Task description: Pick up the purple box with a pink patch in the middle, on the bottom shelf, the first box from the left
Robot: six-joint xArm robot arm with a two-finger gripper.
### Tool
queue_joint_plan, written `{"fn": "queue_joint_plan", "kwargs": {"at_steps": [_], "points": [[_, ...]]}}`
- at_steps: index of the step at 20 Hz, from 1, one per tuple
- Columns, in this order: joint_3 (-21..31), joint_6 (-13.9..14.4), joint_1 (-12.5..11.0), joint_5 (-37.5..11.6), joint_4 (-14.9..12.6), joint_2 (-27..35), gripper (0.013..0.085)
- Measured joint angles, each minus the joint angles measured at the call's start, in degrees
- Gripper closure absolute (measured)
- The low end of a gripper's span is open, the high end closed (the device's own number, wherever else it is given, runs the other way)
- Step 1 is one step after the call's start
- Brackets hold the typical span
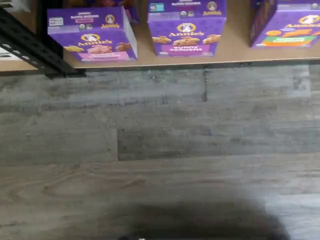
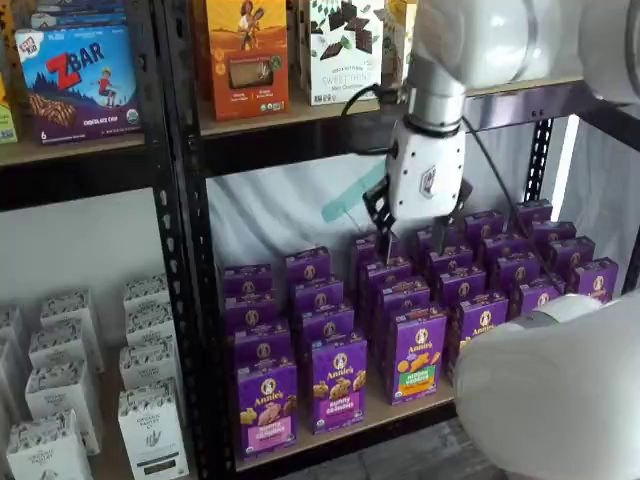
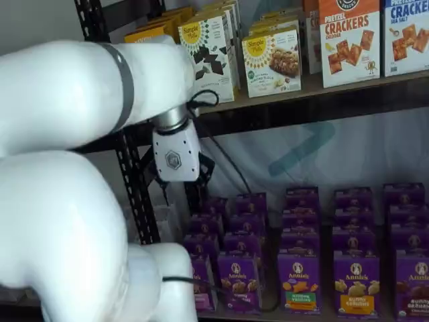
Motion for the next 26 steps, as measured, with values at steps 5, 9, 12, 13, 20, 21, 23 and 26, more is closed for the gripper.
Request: {"fn": "queue_joint_plan", "kwargs": {"at_steps": [5, 9, 12, 13, 20, 21, 23, 26], "points": [[3.4, 2.2, 2.6, -8.7, 0.0, 5.4, 0.013], [5.1, 3.7, 4.1, -15.4, -0.5, 10.5, 0.013], [5.6, 4.6, 5.0, -19.9, -0.7, 14.6, 0.013], [5.7, 4.6, 5.2, -21.4, -0.6, 15.9, 0.013], [4.9, 2.7, 6.0, -32.3, 2.4, 27.3, 0.013], [4.2, 3.4, 6.2, -33.9, 1.6, 29.7, 0.013], [2.6, 4.9, 6.6, -36.3, 0.2, 33.8, 0.013], [0.8, 6.1, 7.2, -39.4, -0.7, 38.6, 0.013]]}}
